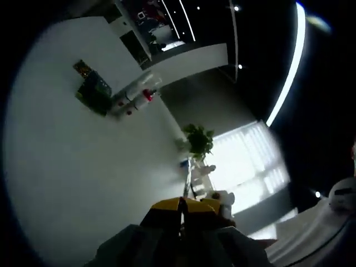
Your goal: Arrange the skincare products in the storage area until every visible bottle or jar stands upright without overlapping.
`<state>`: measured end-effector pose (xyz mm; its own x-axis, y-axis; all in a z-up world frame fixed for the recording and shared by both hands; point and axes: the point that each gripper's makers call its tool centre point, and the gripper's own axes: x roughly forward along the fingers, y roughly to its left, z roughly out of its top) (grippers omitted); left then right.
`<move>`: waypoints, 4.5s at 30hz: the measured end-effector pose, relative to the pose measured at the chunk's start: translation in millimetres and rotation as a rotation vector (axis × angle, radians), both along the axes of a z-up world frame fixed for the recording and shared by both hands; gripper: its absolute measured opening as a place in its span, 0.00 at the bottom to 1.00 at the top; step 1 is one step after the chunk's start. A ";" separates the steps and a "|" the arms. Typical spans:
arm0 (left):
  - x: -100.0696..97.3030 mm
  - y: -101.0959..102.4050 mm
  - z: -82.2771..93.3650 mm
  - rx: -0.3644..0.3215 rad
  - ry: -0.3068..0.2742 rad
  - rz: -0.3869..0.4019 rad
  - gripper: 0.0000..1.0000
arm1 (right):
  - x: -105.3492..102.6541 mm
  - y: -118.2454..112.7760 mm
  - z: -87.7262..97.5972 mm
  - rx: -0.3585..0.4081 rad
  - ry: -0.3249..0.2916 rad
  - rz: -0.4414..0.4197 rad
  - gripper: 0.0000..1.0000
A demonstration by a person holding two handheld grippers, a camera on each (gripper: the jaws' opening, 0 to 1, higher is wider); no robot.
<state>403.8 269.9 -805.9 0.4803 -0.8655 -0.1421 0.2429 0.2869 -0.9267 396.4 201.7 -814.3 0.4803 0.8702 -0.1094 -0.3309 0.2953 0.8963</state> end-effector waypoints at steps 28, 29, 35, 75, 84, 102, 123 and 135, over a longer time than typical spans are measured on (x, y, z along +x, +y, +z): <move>148.6 116.8 -39.8 0.174 -0.002 0.182 0.01 | -45.6 -43.7 -40.6 -0.298 0.087 0.055 0.31; 152.6 118.1 -41.8 0.180 0.005 0.180 0.01 | -46.3 -45.8 -41.0 -0.305 0.089 0.058 0.31; 182.7 122.0 -54.3 0.227 0.040 0.163 0.01 | -40.6 -54.9 -39.2 -0.327 0.100 0.050 0.31; 252.3 137.2 -172.2 0.521 0.271 0.033 0.01 | -35.0 -52.5 -66.4 -0.406 0.241 0.094 0.31; 258.6 135.4 -169.9 0.560 0.265 0.010 0.02 | -36.1 -55.9 -69.1 -0.404 0.255 0.088 0.31; 256.1 144.2 -168.5 0.623 0.250 0.016 0.07 | -30.9 -60.7 -69.0 -0.395 0.250 0.074 0.30; 196.8 140.8 -119.4 0.603 -0.092 0.112 0.42 | -25.0 -46.1 -64.8 -0.372 0.199 0.096 0.30; 64.3 127.4 -86.0 0.801 -0.291 0.103 0.67 | -37.1 -14.1 -64.0 -0.343 0.150 0.164 0.31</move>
<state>468.1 397.3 -891.9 0.6634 -0.5065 -0.5509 0.3761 0.8621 -0.3397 359.3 187.7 -878.4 0.2947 0.8348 -0.4650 -0.2715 0.5397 0.7969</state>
